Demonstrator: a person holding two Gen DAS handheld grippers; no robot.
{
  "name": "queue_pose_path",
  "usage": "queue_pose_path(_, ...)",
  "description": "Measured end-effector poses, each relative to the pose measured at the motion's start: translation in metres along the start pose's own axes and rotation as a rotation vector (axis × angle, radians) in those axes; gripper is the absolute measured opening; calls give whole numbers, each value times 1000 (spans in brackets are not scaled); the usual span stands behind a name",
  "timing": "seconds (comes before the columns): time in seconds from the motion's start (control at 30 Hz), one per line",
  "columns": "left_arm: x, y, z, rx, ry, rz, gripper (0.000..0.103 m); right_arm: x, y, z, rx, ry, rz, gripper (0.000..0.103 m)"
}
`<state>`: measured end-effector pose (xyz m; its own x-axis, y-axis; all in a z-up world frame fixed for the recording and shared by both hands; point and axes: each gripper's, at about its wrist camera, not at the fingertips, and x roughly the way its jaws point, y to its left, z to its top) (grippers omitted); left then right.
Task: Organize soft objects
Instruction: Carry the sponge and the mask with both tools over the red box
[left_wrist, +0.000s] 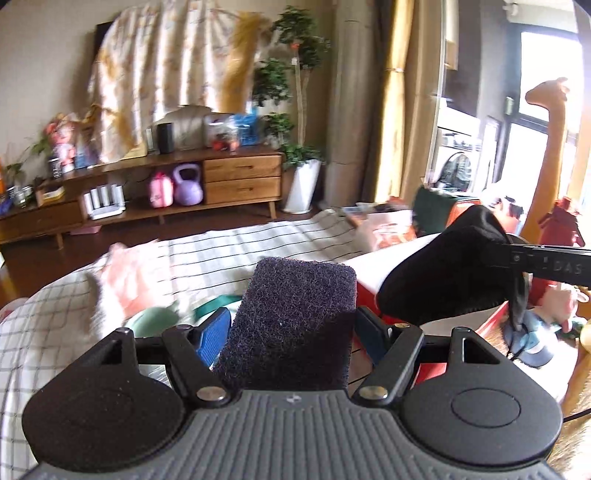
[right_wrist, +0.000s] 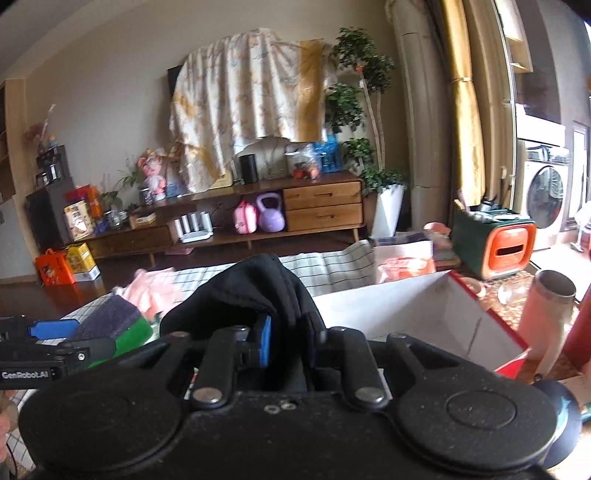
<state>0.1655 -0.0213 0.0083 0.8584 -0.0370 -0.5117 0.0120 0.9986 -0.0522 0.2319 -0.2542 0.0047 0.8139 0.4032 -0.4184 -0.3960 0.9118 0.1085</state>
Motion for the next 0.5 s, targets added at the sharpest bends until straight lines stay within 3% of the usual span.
queue_pose_path(0.5, 87, -102, 37, 108, 32, -124, 73, 31, -112, 12, 99, -35, -211, 18)
